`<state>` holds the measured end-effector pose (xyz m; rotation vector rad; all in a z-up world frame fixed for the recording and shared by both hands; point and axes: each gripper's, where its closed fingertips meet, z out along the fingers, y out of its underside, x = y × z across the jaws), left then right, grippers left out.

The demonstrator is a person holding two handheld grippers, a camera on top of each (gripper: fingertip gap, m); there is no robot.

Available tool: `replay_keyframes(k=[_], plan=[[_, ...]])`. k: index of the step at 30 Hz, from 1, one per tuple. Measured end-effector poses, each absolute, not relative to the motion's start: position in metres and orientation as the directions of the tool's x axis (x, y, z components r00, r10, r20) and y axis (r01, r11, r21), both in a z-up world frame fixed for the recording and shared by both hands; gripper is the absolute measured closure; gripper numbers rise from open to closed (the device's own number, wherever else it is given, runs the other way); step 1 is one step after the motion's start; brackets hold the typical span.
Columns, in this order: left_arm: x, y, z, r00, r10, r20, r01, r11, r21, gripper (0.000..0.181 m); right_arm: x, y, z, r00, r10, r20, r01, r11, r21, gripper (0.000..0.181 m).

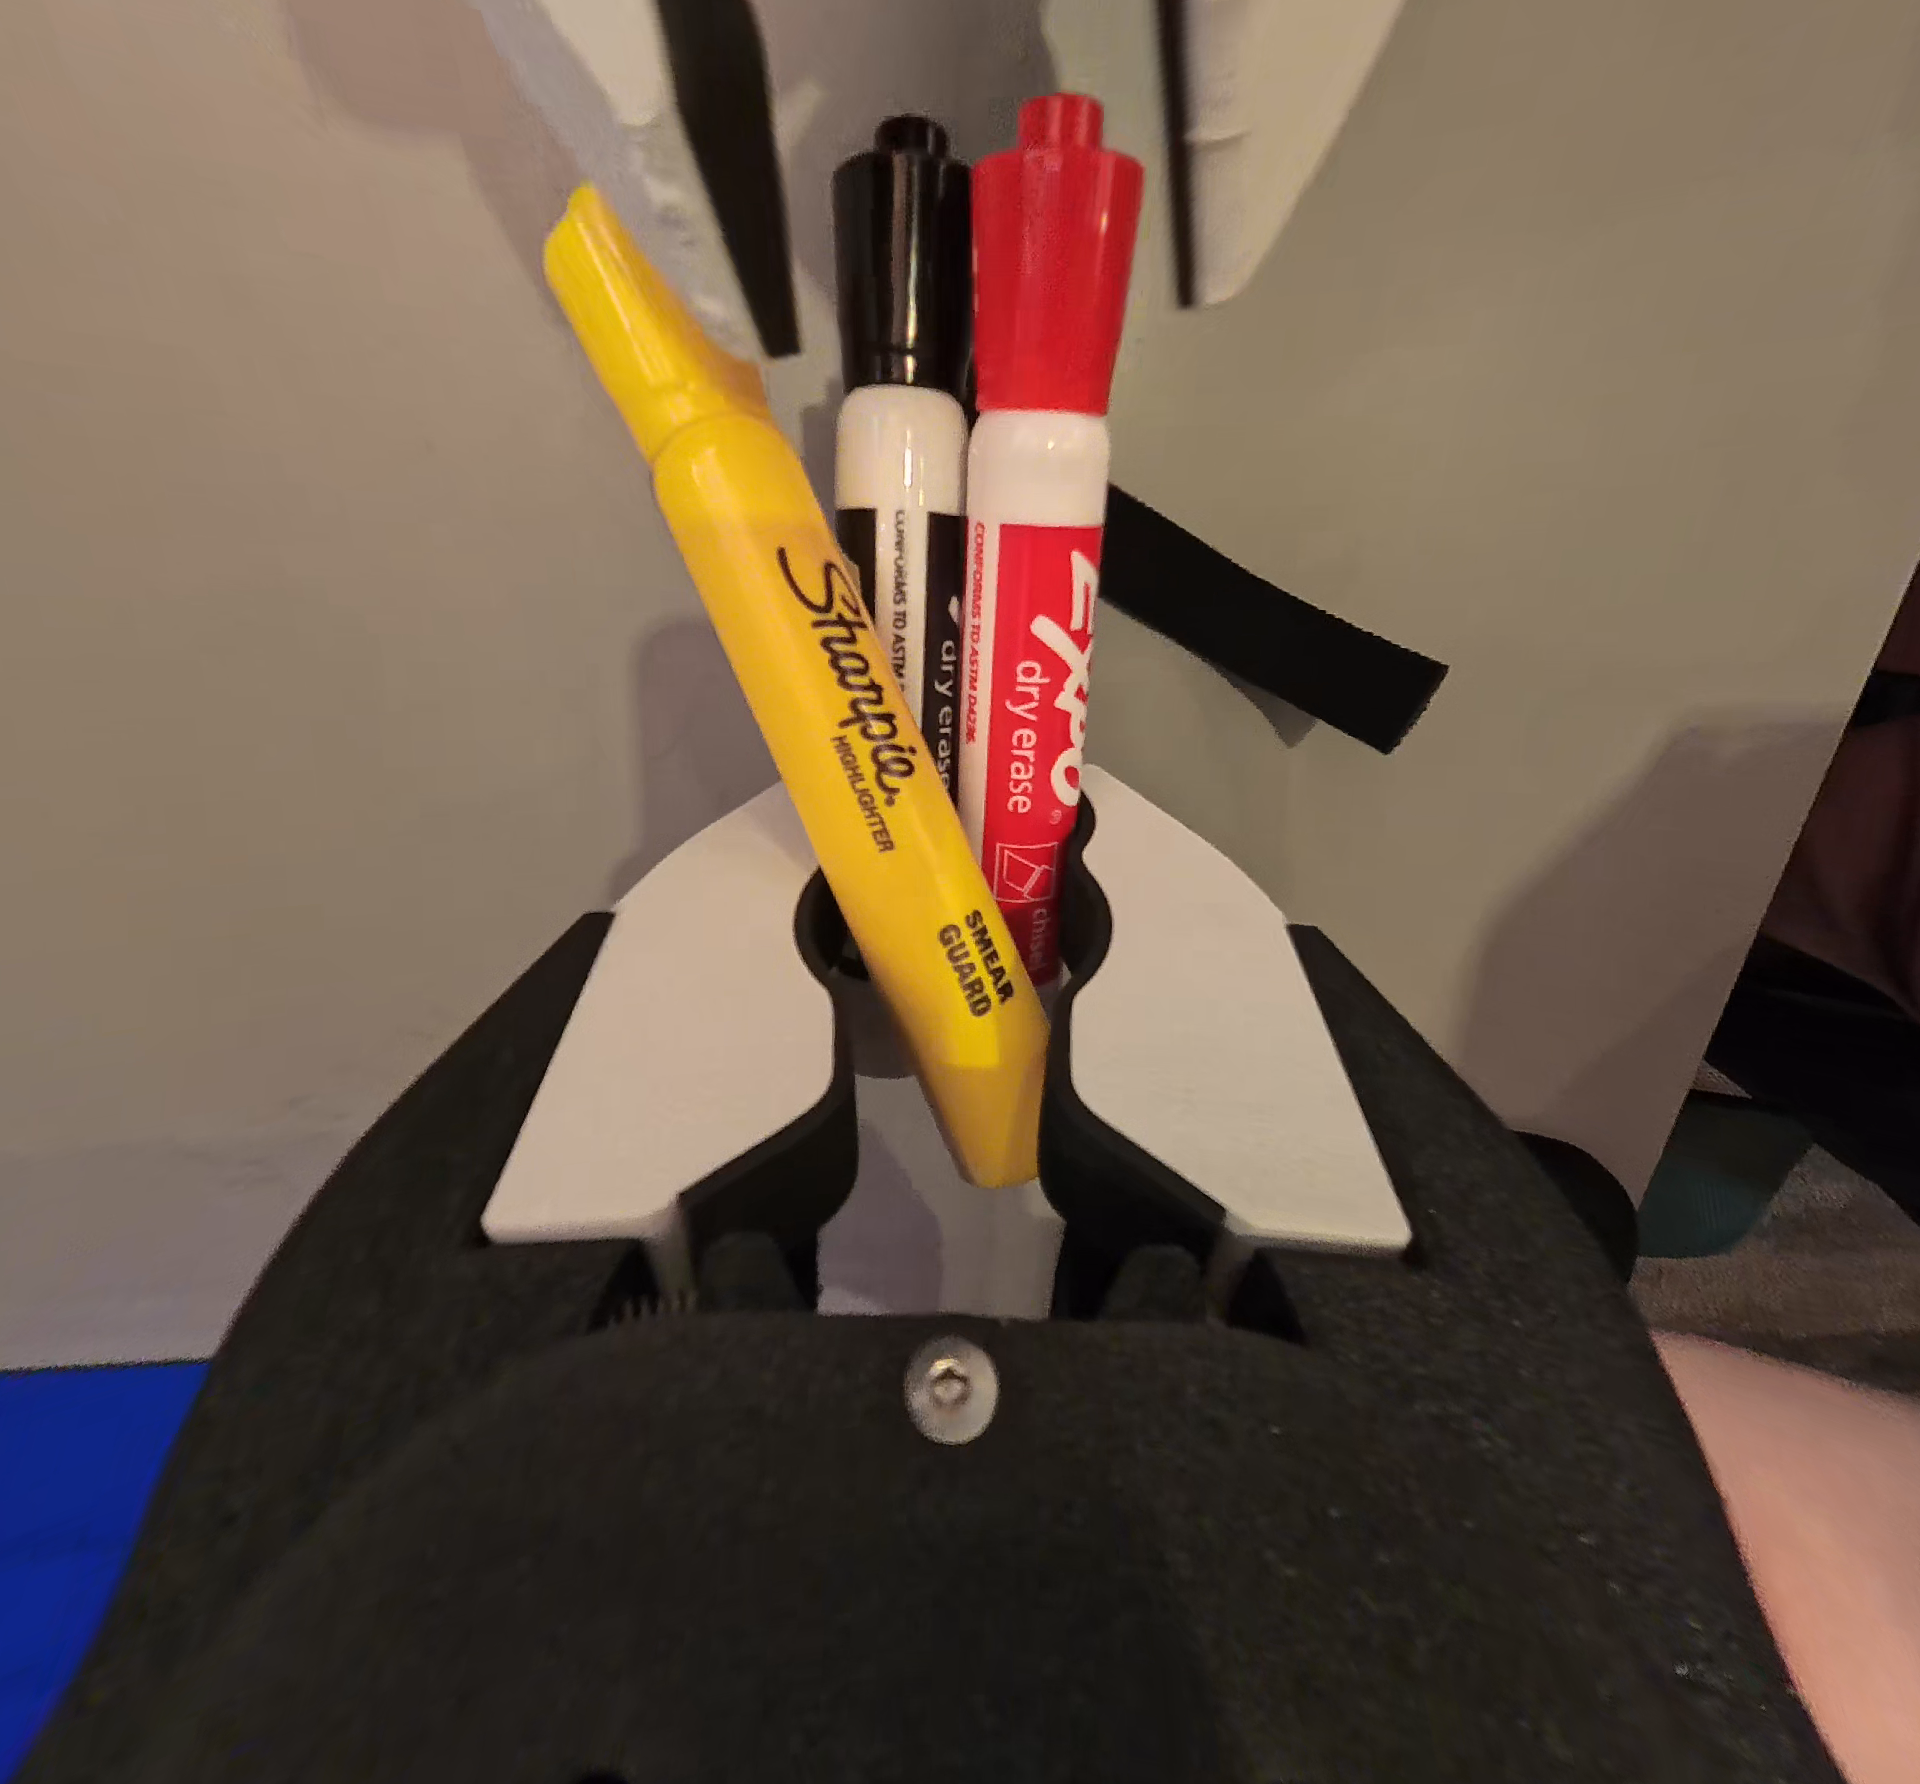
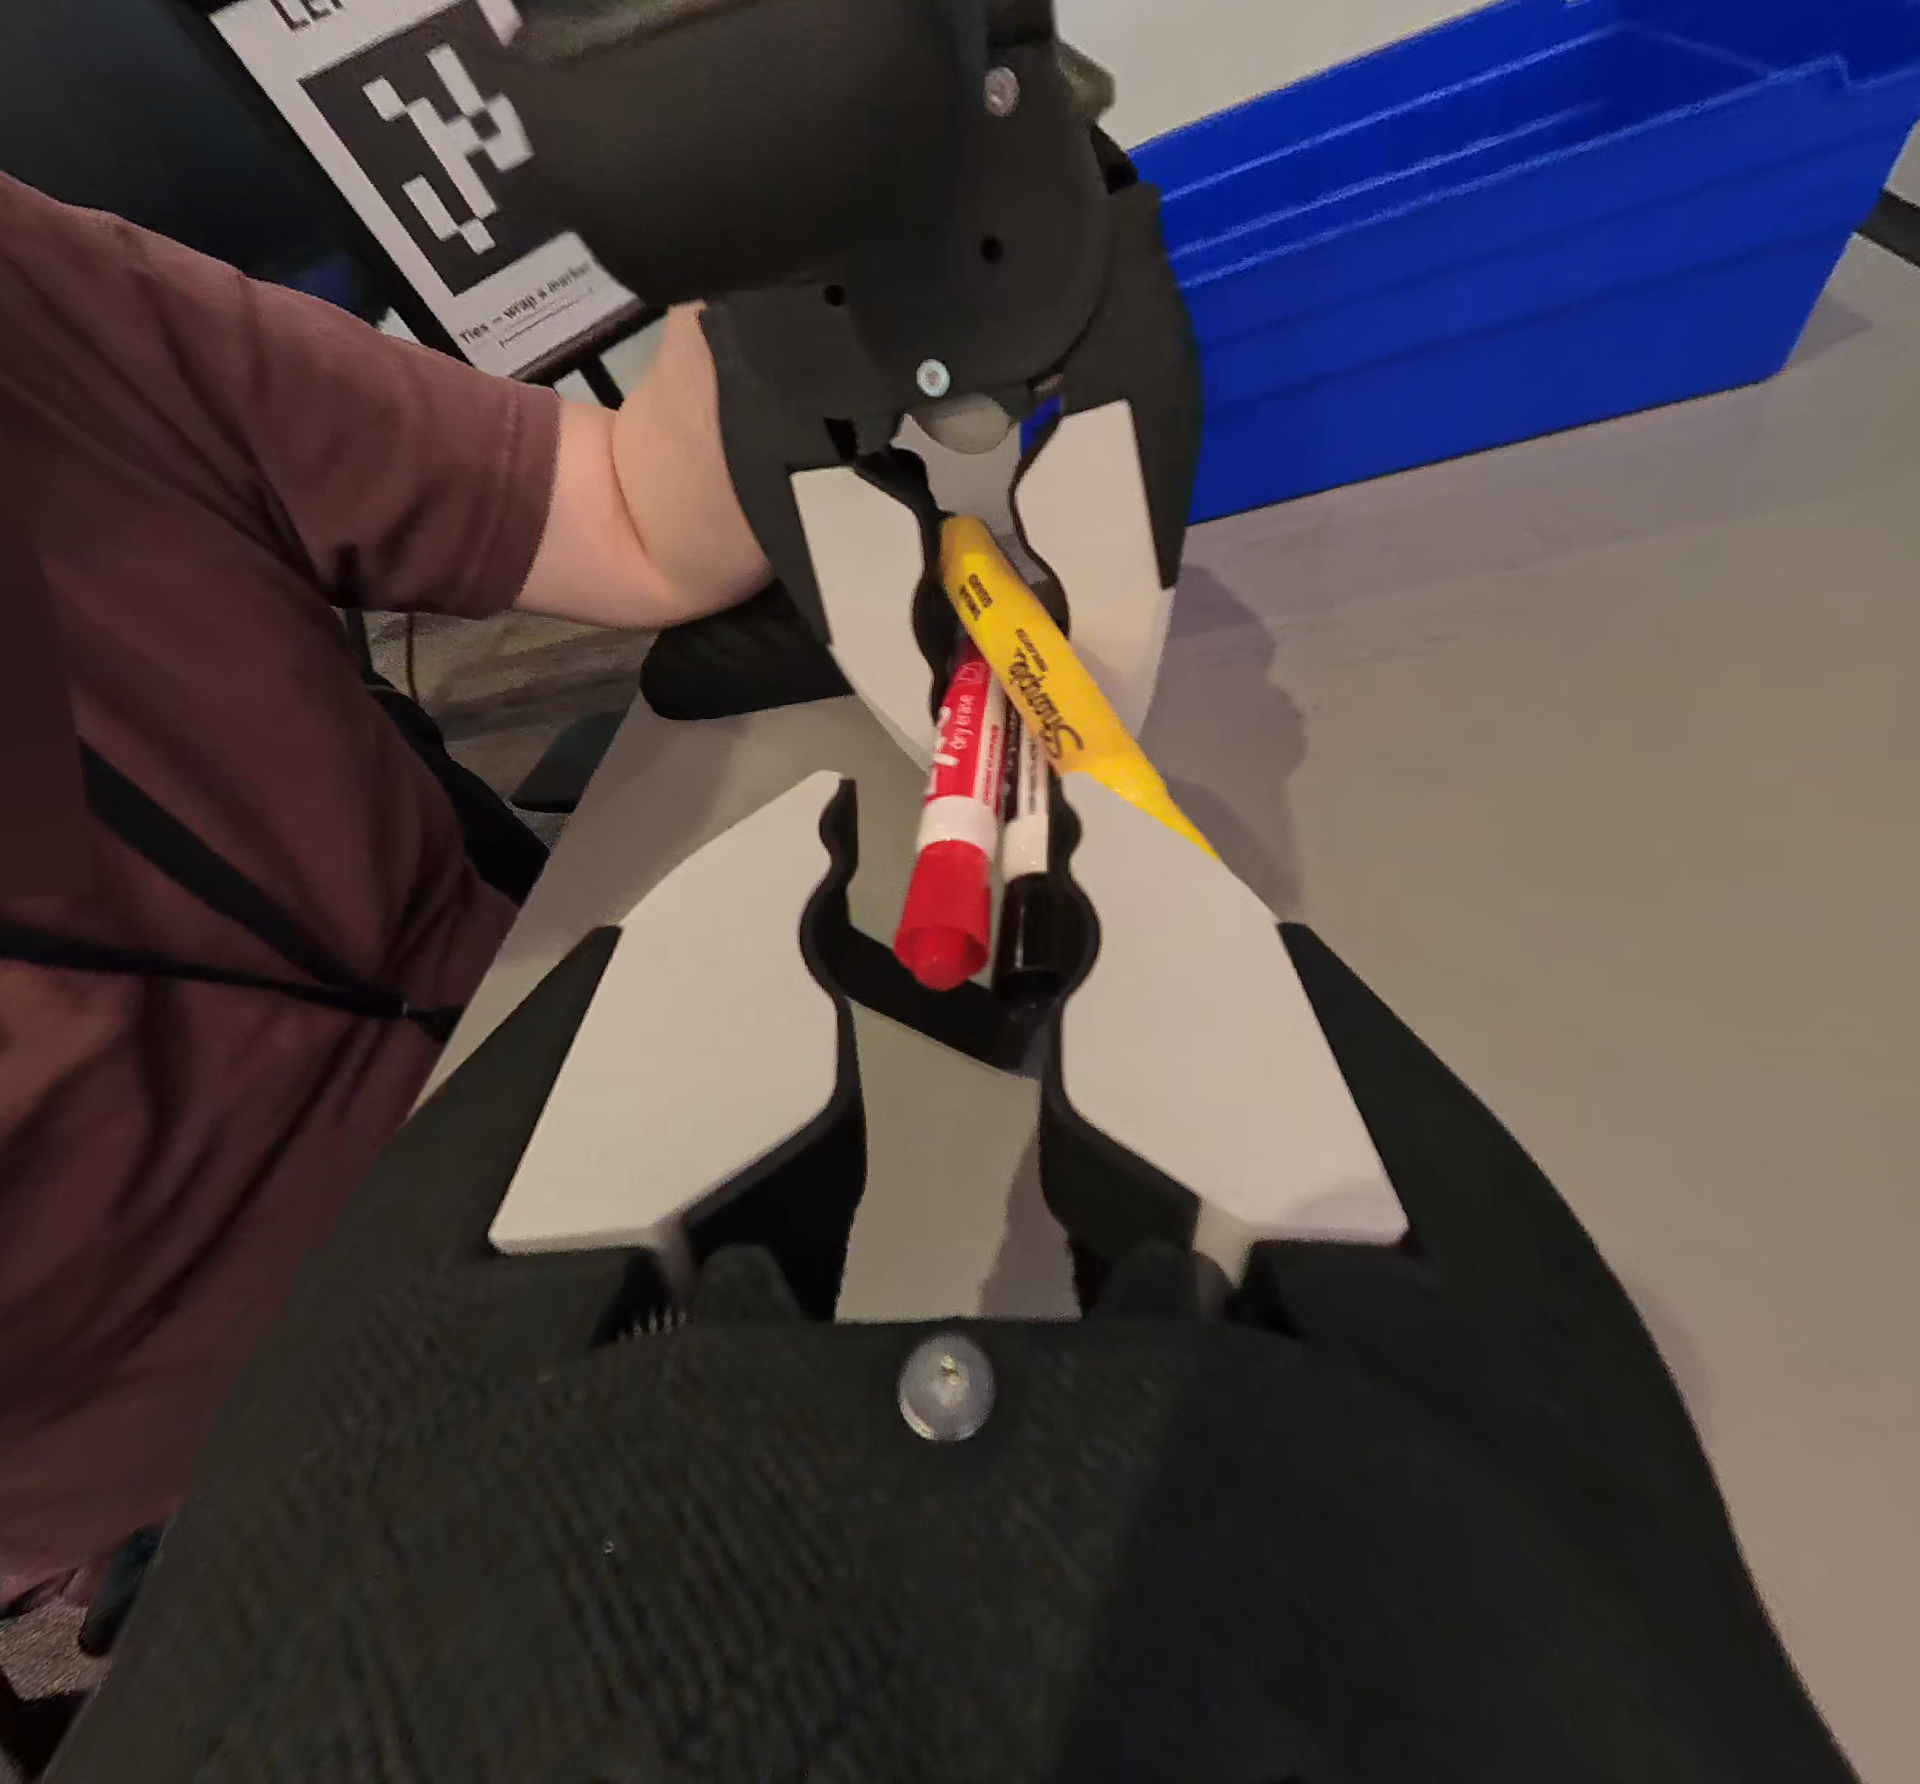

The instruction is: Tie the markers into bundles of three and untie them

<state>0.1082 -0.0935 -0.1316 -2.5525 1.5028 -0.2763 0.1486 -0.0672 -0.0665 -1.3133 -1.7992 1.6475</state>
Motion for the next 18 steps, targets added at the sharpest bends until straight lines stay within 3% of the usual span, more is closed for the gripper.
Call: replay_keyframes(k=[3, 6, 9, 11, 13, 18], plan=[[0.109, -0.093, -0.13, 0.47, -0.88, 0.069, -0.847, -0.472, -0.244, 0.143, 0.145, -0.057, -0.059, -0.453, 0.861, -0.233, 0.319, -0.088, -0.944, 0.146], [0.11, -0.093, -0.127, 0.463, -0.885, 0.053, -0.851, -0.46, -0.253, 0.143, 0.142, -0.032, -0.063, -0.373, 0.896, -0.239, 0.311, -0.122, -0.943, 0.126], [0.111, -0.093, -0.124, 0.462, -0.886, 0.046, -0.851, -0.457, -0.258, 0.143, 0.145, -0.035, -0.071, -0.432, 0.762, -0.482, 0.387, -0.326, -0.862, 0.13], [0.111, -0.094, -0.124, 0.459, -0.887, 0.043, -0.853, -0.454, -0.259, 0.143, 0.146, -0.043, -0.078, -0.468, 0.683, -0.561, 0.441, -0.37, -0.818, 0.135], [0.111, -0.094, -0.124, 0.461, -0.886, 0.046, -0.852, -0.456, -0.256, 0.143, 0.146, -0.051, -0.078, -0.504, 0.653, -0.566, 0.456, -0.356, -0.816, 0.145], [0.107, -0.092, -0.128, 0.475, -0.879, 0.041, -0.849, -0.47, -0.239, 0.143, 0.146, -0.054, -0.07, -0.515, 0.706, -0.485, 0.414, -0.29, -0.863, 0.148]])
